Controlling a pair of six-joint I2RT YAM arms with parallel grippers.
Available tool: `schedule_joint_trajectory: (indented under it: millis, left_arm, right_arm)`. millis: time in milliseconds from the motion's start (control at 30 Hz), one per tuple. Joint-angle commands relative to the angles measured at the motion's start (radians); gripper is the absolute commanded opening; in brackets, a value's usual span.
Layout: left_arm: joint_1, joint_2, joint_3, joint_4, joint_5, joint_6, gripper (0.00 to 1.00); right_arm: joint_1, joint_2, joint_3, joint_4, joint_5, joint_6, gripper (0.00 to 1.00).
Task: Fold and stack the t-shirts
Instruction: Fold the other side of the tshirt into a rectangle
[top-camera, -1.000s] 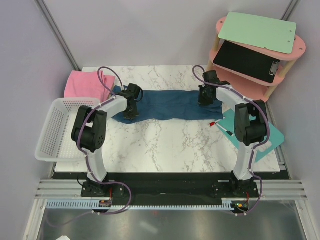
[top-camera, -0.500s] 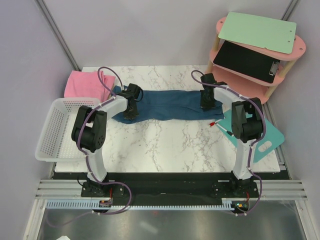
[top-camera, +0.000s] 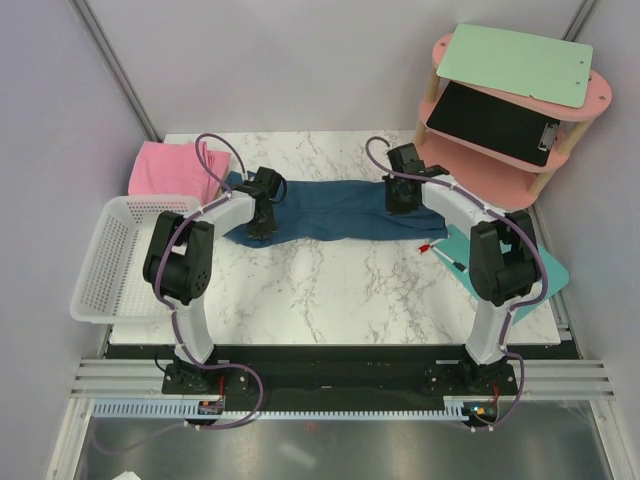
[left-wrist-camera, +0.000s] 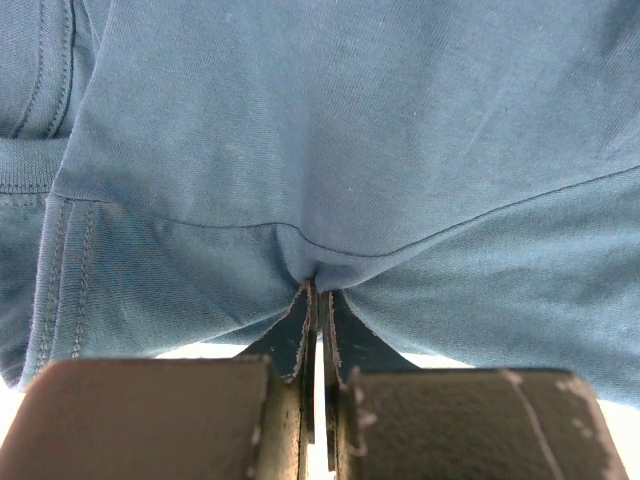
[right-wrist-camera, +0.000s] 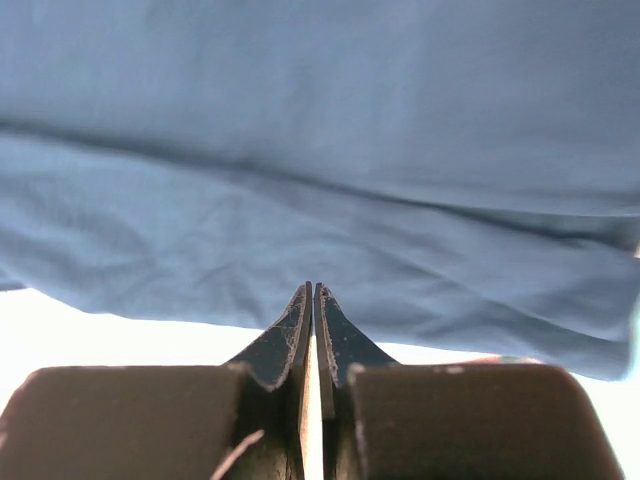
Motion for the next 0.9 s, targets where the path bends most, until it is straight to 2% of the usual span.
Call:
schedule_joint_trajectory:
  millis: [0, 167, 533, 867]
  left_arm:
    - [0.003, 0.047, -0.026, -0.019, -0.022, -0.030, 0.02]
    - [0.003, 0.058, -0.027, -0.017, -0.021, -0.030, 0.02]
    - [0.003, 0.064, -0.041, -0.016, -0.039, -0.024, 0.02]
    - [0.003, 0.059, -0.047, -0.017, -0.051, -0.017, 0.02]
  right_arm:
    - [0.040, 0.061, -0.020, 0.002, -0.050, -0.017, 0.09]
    - [0.048, 0.107, -0.018, 0.017, -0.030, -0.009, 0.09]
    - [0.043, 0.170, 0.023, 0.025, 0.152, 0.011, 0.09]
    - [-0.024, 0.181, 0.040, 0.014, 0.226, 0.032, 0.09]
